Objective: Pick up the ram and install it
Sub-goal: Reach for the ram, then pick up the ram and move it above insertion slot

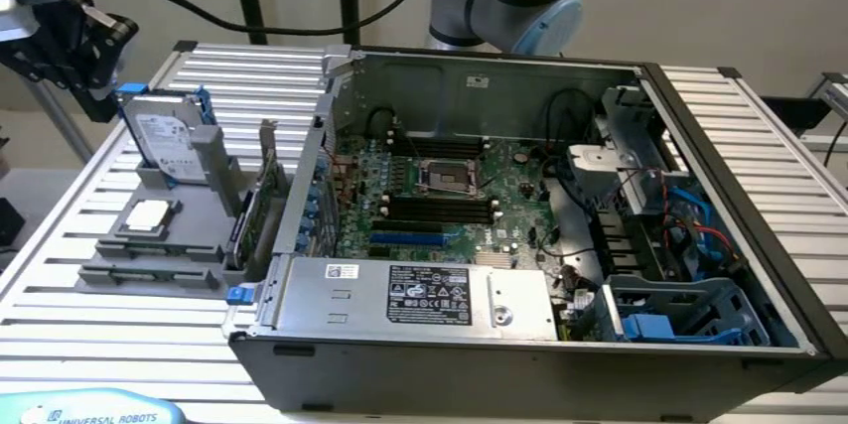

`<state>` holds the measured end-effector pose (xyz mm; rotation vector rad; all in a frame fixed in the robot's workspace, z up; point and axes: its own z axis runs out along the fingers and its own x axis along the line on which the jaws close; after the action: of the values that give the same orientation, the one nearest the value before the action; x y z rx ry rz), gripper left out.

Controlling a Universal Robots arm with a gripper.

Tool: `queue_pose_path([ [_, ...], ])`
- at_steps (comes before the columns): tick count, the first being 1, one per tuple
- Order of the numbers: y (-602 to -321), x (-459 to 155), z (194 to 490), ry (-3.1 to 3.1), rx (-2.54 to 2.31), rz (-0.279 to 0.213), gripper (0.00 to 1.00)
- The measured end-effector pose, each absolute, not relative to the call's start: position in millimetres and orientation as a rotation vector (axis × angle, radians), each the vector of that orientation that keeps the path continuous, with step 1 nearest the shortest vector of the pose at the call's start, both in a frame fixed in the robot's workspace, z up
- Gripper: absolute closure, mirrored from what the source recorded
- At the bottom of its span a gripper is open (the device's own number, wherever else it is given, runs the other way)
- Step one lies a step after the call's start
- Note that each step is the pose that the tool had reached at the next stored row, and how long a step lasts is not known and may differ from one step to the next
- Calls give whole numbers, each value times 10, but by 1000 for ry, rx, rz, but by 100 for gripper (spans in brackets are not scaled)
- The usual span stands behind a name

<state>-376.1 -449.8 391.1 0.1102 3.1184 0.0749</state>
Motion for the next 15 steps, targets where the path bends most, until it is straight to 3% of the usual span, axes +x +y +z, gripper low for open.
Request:
queue_pose_path([
  [15, -4499, -3768, 3898, 3124, 109, 74, 89],
])
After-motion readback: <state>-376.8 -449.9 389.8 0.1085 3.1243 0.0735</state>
